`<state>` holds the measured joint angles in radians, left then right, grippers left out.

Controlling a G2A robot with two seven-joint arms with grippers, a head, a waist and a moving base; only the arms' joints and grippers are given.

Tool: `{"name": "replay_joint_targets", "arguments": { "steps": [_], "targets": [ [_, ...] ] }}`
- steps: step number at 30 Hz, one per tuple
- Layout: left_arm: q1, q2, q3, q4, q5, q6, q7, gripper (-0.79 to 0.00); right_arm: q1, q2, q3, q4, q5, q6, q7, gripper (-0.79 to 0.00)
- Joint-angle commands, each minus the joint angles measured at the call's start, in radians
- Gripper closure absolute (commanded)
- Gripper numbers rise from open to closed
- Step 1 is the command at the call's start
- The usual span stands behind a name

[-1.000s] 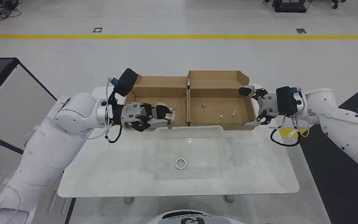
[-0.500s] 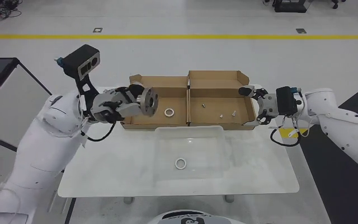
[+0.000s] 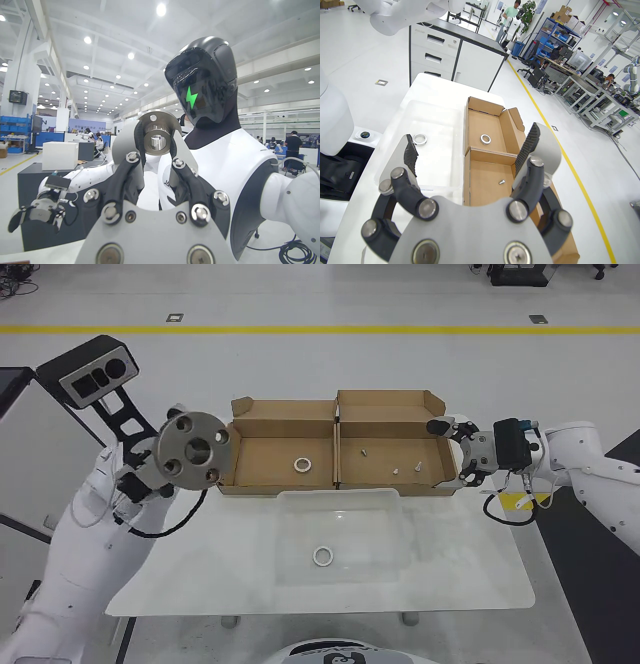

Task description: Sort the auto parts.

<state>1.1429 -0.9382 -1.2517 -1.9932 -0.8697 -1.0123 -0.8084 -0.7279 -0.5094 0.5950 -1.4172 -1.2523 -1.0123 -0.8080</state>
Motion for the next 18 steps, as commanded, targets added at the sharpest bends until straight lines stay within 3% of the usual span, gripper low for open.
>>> {"name": "replay_joint_targets", "arguments": {
  "steps": [1,18],
  "targets": [
    [0.006,-0.009,-0.004,-0.008,0.004,0.0,0.0,0.0,0.0,0.0,0.0,0.0,0.0,0.0,0.0,-0.785],
    [0.009,-0.01,-0.002,-0.016,0.003,0.011,0.009,0.0,0.0,0.0,0.0,0.0,0.0,0.0,0.0,-0.785]
  ]
}}
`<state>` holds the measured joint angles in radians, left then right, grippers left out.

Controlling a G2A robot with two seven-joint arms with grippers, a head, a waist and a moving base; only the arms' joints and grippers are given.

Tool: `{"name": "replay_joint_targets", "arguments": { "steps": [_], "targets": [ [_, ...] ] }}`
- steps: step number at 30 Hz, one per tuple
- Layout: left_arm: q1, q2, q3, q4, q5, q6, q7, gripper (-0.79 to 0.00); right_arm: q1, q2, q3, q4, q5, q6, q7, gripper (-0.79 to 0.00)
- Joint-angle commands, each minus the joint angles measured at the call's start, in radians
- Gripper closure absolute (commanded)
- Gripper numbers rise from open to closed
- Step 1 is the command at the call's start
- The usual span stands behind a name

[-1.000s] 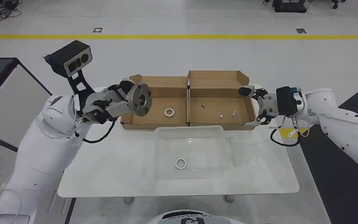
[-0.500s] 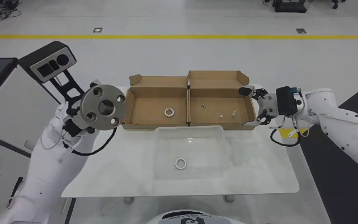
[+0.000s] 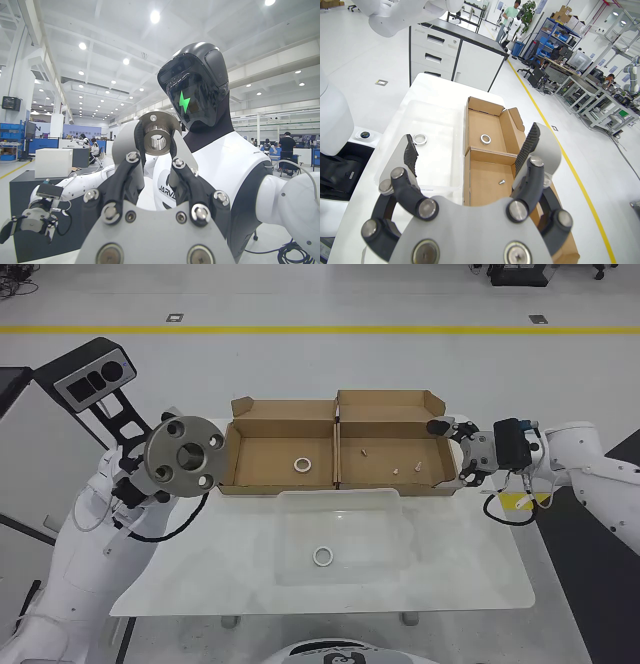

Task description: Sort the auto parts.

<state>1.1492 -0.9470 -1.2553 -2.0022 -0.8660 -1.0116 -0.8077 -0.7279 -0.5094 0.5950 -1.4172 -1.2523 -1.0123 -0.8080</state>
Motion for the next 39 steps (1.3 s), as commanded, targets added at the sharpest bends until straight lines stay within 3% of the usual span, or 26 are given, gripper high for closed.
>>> {"name": "replay_joint_targets", "arguments": {
  "steps": [1,10,21,39],
  "targets": [
    [0.008,-0.002,0.002,-0.02,-0.003,0.022,0.017,0.0,0.0,0.0,0.0,0.0,0.0,0.0,0.0,-0.785],
    [0.088,-0.013,0.006,-0.08,-0.217,0.015,0.014,0.0,0.0,0.0,0.0,0.0,0.0,0.0,0.0,-0.785],
    [0.101,-0.034,-0.009,-0.079,-0.366,0.05,-0.05,0.0,0.0,0.0,0.0,0.0,0.0,0.0,0.0,-0.785],
    [0.103,-0.051,-0.118,-0.01,-0.074,0.12,-0.115,0.0,0.0,0.0,0.0,0.0,0.0,0.0,0.0,-0.785]
  ]
}}
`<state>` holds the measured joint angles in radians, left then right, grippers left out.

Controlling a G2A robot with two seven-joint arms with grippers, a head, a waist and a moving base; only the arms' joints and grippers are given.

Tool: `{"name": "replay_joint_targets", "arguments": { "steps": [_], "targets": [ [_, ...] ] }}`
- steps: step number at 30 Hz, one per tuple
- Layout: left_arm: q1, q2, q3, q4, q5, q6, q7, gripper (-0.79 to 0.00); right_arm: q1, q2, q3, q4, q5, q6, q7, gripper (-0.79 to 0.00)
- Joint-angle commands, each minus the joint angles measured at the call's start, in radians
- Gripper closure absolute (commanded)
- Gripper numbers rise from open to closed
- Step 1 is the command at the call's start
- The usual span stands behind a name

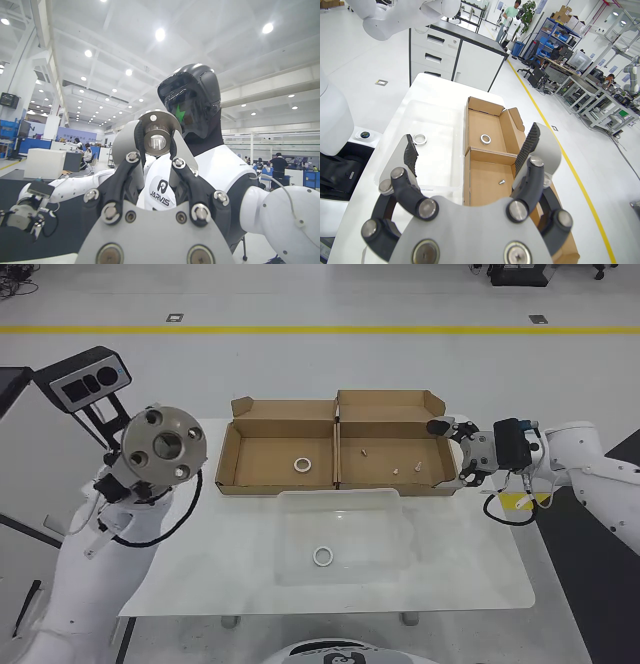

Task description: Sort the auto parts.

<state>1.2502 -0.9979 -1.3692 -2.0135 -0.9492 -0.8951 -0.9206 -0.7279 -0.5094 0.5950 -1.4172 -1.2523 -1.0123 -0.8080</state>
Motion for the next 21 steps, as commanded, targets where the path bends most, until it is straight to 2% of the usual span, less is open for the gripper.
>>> {"name": "replay_joint_targets", "arguments": {
  "steps": [1,5,14,21],
  "targets": [
    [0.002,0.0,-0.011,0.002,0.024,0.007,-0.009,0.0,0.0,0.0,0.0,0.0,0.0,0.0,0.0,-0.785],
    [0.008,-0.004,-0.021,-0.008,0.008,0.008,-0.003,0.0,0.0,0.0,0.0,0.0,0.0,0.0,0.0,-0.785],
    [0.021,-0.022,-0.011,-0.028,-0.139,-0.007,0.054,0.0,0.0,0.0,0.0,0.0,0.0,0.0,0.0,-0.785],
    [0.017,-0.033,-0.022,-0.018,-0.154,0.002,0.039,0.0,0.0,0.0,0.0,0.0,0.0,0.0,0.0,-0.785]
  ]
}}
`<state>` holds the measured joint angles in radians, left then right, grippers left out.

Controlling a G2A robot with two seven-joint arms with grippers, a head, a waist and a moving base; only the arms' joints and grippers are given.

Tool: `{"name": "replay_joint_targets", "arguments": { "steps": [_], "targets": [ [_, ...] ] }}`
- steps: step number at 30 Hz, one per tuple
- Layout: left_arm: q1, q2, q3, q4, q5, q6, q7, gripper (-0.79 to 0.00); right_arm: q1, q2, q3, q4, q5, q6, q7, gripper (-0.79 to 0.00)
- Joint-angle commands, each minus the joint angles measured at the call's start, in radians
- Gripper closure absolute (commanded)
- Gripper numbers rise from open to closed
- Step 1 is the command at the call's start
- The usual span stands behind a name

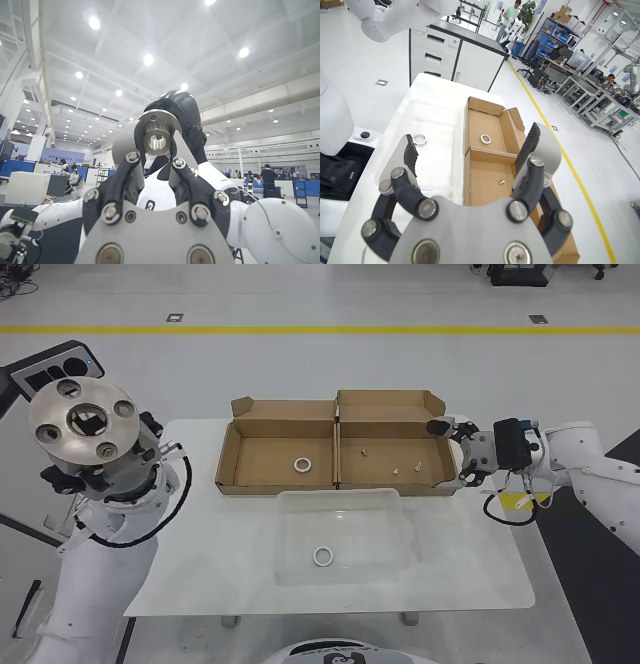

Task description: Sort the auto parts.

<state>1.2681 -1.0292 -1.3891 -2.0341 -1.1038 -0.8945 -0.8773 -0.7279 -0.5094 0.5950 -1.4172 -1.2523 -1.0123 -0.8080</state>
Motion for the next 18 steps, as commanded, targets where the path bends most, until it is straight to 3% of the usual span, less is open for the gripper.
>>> {"name": "replay_joint_targets", "arguments": {
  "steps": [1,18],
  "targets": [
    [-0.003,-0.002,-0.005,0.005,0.007,0.003,-0.011,0.0,0.0,0.0,0.0,0.0,0.0,0.0,0.0,-0.785],
    [-0.007,-0.009,-0.053,0.017,0.145,0.081,-0.129,0.0,0.0,0.0,0.0,0.0,0.0,0.0,0.0,-0.785]
  ]
}}
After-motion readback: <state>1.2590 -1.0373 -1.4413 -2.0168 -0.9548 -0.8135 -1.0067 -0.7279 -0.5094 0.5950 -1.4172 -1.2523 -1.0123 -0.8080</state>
